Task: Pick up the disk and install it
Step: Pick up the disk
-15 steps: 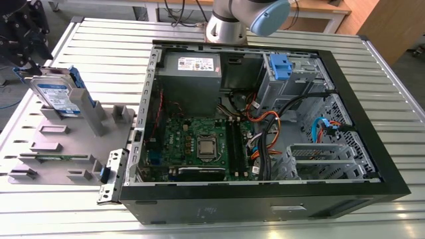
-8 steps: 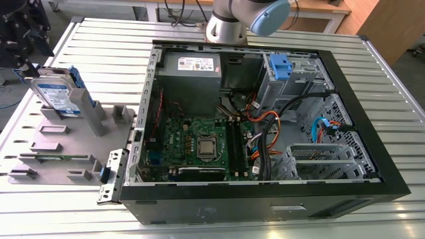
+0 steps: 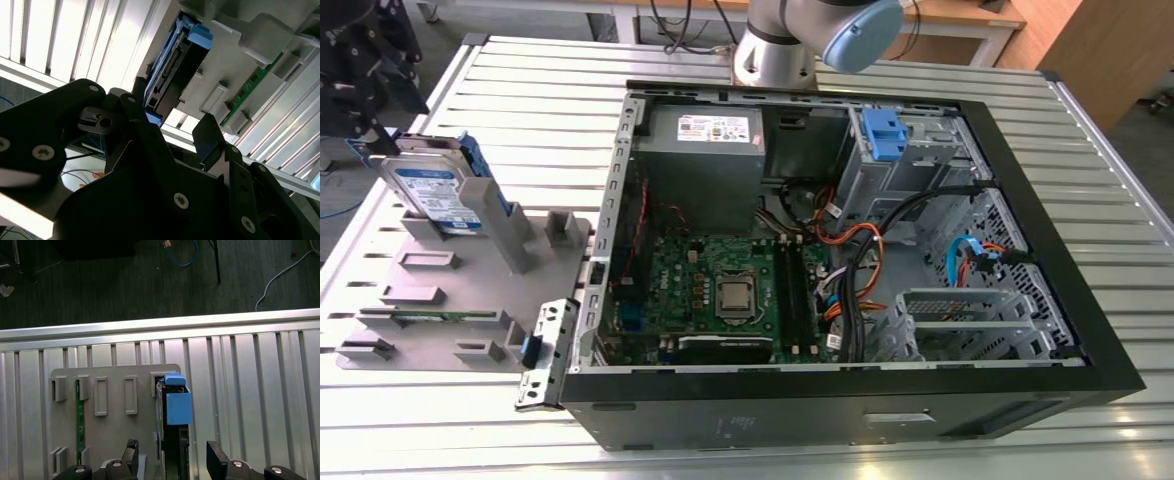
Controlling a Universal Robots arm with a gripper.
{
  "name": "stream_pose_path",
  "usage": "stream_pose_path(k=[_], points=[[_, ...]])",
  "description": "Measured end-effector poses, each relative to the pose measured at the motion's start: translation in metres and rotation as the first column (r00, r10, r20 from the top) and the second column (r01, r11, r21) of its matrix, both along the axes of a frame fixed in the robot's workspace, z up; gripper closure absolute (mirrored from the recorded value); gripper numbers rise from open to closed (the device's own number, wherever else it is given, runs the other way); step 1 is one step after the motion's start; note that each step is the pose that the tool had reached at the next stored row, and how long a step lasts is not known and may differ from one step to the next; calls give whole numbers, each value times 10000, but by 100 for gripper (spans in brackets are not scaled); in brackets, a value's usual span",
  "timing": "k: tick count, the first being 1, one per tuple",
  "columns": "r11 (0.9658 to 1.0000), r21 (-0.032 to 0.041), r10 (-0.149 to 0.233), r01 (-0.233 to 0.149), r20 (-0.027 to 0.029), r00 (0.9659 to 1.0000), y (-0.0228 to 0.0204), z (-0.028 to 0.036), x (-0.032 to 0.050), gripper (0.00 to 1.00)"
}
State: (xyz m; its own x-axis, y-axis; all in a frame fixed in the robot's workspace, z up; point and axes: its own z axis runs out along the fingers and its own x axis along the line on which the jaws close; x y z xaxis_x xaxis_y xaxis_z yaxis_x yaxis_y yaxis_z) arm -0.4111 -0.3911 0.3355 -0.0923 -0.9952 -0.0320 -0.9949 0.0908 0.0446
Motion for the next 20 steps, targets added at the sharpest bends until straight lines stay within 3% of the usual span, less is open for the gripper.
stream_pose_path(k=[11,20], points=[[10000,0,0,0,0,10000,0,-40,0,36],[10000,-5,0,0,-1,10000,0,-155,0,36]])
